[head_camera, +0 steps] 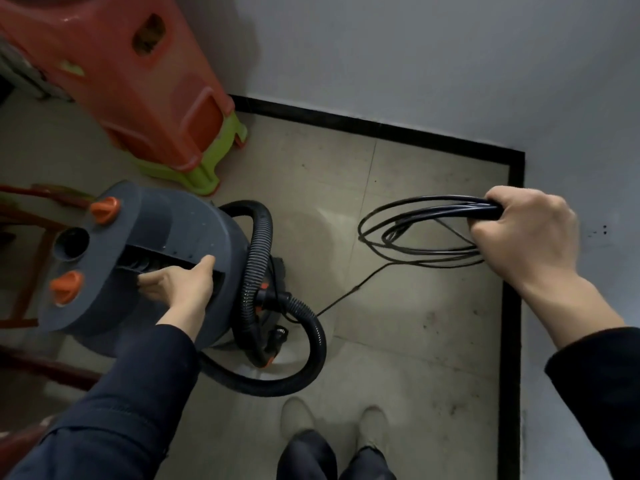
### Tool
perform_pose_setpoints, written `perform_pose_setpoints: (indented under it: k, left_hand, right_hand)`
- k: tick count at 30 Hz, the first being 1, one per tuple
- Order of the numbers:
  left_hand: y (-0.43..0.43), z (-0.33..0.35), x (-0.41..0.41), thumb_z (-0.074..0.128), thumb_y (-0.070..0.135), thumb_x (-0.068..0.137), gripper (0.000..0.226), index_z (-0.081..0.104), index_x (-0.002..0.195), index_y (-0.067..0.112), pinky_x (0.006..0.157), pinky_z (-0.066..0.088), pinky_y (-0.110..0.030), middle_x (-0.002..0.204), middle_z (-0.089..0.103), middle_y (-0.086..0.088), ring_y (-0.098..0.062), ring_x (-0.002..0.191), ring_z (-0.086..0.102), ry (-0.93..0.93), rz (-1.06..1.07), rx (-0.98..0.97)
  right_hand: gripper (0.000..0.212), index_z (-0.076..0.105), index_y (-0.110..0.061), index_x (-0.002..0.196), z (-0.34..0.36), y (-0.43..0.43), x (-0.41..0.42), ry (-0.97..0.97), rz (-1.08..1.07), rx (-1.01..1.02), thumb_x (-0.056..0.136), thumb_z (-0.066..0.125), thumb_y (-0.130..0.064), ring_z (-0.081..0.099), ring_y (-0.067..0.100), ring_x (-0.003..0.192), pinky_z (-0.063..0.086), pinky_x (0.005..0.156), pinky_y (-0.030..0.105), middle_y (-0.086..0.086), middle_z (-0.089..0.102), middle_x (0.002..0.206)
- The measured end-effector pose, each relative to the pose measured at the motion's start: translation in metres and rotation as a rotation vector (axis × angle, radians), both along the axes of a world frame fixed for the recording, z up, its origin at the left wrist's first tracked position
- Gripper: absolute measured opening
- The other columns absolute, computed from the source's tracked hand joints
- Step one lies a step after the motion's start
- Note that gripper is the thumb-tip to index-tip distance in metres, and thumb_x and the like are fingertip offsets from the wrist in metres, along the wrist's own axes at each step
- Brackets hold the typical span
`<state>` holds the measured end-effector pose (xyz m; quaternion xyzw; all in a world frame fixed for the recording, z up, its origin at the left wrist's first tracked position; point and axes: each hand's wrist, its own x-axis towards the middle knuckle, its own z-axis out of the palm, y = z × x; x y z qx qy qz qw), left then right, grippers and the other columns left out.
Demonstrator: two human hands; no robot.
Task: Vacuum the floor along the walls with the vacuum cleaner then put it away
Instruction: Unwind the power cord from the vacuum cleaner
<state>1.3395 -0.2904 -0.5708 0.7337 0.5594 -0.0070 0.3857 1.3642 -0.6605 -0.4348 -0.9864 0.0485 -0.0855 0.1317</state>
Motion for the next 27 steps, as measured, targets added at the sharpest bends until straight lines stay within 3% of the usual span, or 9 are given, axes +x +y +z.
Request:
perform_pose_setpoints:
  k: [4, 8, 15, 20, 23, 25, 27]
  left_hand:
    - [0.012, 0.002, -0.008, 0.073, 0.036, 0.080, 0.107, 0.001, 0.145, -0.010, 0.119, 0.018, -0.043, 0.156, 0.008, -0.025, -0.031, 0.147, 0.007, 0.015, -0.185, 0.043]
    - [0.026, 0.008, -0.010, 0.075, 0.033, 0.080, 0.097, 0.011, 0.140, -0.009, 0.116, 0.023, -0.042, 0.150, 0.020, -0.023, -0.033, 0.142, 0.019, 0.035, -0.353, 0.080]
    - [0.042, 0.002, -0.010, 0.067, 0.026, 0.088, 0.093, 0.003, 0.144, -0.009, 0.118, 0.018, -0.038, 0.151, 0.018, -0.024, -0.032, 0.143, 0.017, -0.014, -0.512, 0.097]
    - [0.048, 0.001, -0.022, 0.060, 0.038, 0.094, 0.098, -0.009, 0.150, -0.002, 0.120, 0.015, -0.039, 0.159, 0.010, -0.021, -0.030, 0.147, 0.011, 0.016, -0.569, -0.037]
    - [0.034, -0.003, -0.072, 0.056, 0.032, 0.097, 0.068, 0.021, 0.151, 0.009, 0.114, 0.020, -0.030, 0.153, 0.031, -0.008, -0.025, 0.143, 0.021, -0.204, -0.490, 0.091]
    - [0.020, -0.014, -0.125, 0.055, 0.022, 0.095, 0.035, 0.046, 0.129, 0.017, 0.099, 0.033, -0.028, 0.122, 0.050, 0.007, -0.025, 0.123, 0.042, -0.373, -0.340, 0.205]
    - [0.009, -0.039, -0.176, 0.055, 0.015, 0.094, 0.018, 0.051, 0.108, 0.024, 0.086, 0.036, -0.029, 0.101, 0.048, 0.018, -0.023, 0.106, 0.049, -0.338, -0.277, 0.161]
  right_hand:
    - [0.009, 0.064, -0.006, 0.068, -0.005, 0.003, -0.003, 0.093, -0.004, 0.018, 0.074, 0.058, -0.007, 0.043, 0.033, 0.058, 0.028, 0.053, 0.030, 0.005, 0.044, 0.054]
    - [0.009, 0.059, -0.011, 0.063, -0.021, 0.013, -0.019, 0.204, 0.038, 0.010, 0.071, 0.060, -0.008, 0.043, 0.033, 0.058, 0.033, 0.055, 0.031, 0.004, 0.045, 0.055]
    - [0.017, 0.055, -0.010, 0.062, -0.086, 0.031, -0.057, 0.423, -0.072, 0.104, 0.075, 0.060, -0.019, 0.045, 0.035, 0.062, 0.033, 0.055, 0.033, 0.002, 0.048, 0.054]
    - [0.025, 0.050, -0.015, 0.062, -0.144, 0.066, -0.088, 0.602, -0.110, 0.286, 0.079, 0.061, -0.029, 0.051, 0.034, 0.069, 0.035, 0.058, 0.033, 0.002, 0.052, 0.059]
    - [0.016, 0.049, -0.022, 0.073, -0.181, 0.087, -0.105, 0.724, -0.088, 0.347, 0.083, 0.058, -0.030, 0.051, 0.025, 0.070, 0.035, 0.060, 0.033, -0.004, 0.055, 0.069]
    - [0.010, 0.046, -0.024, 0.081, -0.207, 0.099, -0.115, 0.791, -0.036, 0.361, 0.087, 0.052, -0.027, 0.048, 0.017, 0.068, 0.034, 0.059, 0.034, -0.006, 0.054, 0.074]
    - [0.003, 0.045, -0.023, 0.089, -0.235, 0.111, -0.123, 0.853, 0.024, 0.335, 0.090, 0.048, -0.023, 0.047, 0.019, 0.068, 0.033, 0.059, 0.035, -0.001, 0.055, 0.079]
